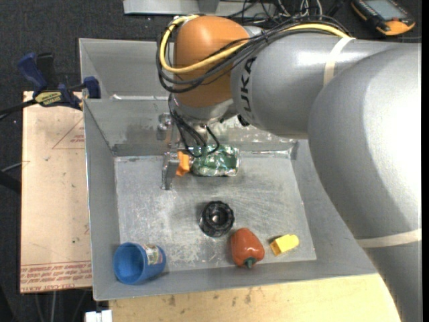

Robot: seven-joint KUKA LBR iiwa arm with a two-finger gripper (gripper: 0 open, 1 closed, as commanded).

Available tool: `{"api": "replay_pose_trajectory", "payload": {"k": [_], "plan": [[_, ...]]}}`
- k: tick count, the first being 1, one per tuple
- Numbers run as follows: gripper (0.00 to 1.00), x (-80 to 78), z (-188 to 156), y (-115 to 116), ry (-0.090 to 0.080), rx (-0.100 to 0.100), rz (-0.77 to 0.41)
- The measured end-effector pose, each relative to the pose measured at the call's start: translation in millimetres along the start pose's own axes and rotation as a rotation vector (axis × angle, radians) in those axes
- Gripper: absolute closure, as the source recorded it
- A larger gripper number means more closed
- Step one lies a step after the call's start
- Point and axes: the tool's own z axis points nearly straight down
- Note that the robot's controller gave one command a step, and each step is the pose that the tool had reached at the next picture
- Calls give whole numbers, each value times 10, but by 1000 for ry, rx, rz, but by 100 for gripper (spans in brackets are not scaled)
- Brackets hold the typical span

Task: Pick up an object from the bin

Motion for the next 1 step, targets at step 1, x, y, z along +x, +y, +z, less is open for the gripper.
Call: {"api": "replay_pose_trajectory", "payload": {"k": [1], "plan": [[0,-17,-55,-6,-7,-1,2]]}}
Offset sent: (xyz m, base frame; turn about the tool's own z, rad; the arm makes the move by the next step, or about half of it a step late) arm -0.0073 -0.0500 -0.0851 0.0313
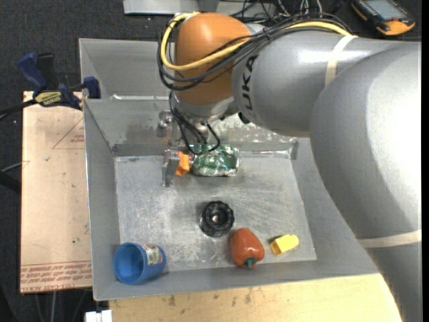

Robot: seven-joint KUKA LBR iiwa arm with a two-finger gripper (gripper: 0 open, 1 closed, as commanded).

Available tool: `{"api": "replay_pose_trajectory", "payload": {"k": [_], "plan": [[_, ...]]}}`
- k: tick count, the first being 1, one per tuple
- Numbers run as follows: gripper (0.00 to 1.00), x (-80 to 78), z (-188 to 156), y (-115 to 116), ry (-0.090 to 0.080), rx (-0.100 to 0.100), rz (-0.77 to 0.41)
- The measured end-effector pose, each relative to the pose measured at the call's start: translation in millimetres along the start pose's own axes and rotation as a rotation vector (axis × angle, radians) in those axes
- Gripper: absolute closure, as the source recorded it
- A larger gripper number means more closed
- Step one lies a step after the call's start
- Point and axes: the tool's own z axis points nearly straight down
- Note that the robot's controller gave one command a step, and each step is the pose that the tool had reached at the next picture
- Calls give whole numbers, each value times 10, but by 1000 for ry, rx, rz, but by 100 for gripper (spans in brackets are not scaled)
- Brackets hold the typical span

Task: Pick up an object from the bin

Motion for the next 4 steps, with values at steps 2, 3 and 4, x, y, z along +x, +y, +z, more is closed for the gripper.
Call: {"api": "replay_pose_trajectory", "payload": {"k": [2,3,4], "plan": [[0,286,829,-862,2,-1,41],[100,-24,871,-823,-2,-1,102],[100,-24,871,-825,-2,-2,103]]}}
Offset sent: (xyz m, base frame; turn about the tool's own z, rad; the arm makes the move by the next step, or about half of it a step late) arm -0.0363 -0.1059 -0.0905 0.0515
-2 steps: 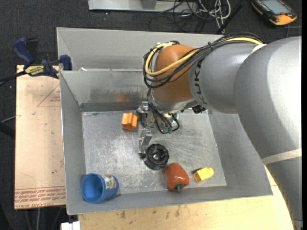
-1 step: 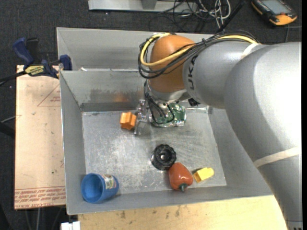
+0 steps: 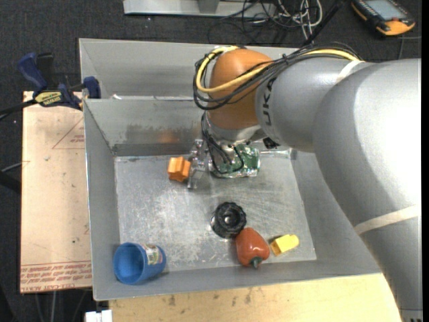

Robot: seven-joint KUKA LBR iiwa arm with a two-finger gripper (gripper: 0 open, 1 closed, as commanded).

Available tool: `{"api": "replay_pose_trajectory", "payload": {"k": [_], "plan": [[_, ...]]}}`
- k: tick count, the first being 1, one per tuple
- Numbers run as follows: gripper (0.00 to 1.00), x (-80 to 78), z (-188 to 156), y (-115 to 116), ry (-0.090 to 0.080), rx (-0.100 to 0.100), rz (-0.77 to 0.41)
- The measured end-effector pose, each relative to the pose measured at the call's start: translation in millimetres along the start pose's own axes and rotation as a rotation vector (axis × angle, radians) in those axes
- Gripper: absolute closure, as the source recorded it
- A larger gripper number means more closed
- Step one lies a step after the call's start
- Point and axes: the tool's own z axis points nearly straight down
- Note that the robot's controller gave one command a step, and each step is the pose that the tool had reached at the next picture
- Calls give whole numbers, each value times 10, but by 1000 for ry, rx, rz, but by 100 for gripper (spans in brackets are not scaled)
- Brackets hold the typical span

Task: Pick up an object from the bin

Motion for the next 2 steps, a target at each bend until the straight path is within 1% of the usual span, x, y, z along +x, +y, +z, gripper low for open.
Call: {"api": "replay_pose_trajectory", "payload": {"k": [1,2], "plan": [[100,9,-10,-2,1,0,-1],[0,33,-406,-20,-2,1,-41]]}}
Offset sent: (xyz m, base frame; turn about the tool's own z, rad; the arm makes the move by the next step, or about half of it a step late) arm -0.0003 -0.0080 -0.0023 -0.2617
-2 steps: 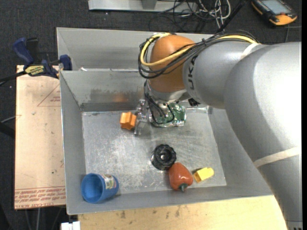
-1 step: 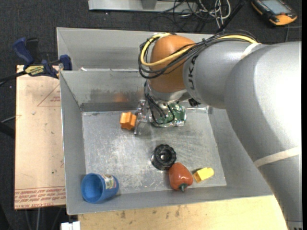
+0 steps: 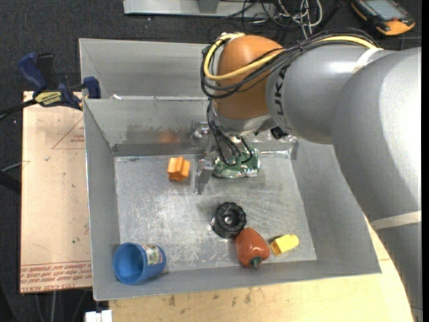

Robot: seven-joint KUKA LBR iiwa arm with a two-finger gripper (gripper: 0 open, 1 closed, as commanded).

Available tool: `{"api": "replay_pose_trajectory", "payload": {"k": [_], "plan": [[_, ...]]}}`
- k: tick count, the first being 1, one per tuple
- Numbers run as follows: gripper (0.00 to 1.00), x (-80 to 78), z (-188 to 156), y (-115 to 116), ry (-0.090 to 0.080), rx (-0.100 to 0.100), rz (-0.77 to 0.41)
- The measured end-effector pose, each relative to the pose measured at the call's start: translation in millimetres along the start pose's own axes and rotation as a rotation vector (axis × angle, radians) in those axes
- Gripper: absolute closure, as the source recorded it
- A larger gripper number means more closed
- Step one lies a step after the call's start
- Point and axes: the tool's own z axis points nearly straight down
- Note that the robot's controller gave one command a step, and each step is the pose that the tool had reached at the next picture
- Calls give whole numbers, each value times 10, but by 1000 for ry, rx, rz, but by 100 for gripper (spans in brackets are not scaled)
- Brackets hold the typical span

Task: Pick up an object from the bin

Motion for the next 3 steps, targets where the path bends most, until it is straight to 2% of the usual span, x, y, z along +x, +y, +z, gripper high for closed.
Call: {"api": "replay_pose_trajectory", "payload": {"k": [1,2,3], "plan": [[100,-11,155,-20,4,1,-87],[100,-17,210,-26,4,1,-113],[100,42,68,13,4,0,-64]]}}
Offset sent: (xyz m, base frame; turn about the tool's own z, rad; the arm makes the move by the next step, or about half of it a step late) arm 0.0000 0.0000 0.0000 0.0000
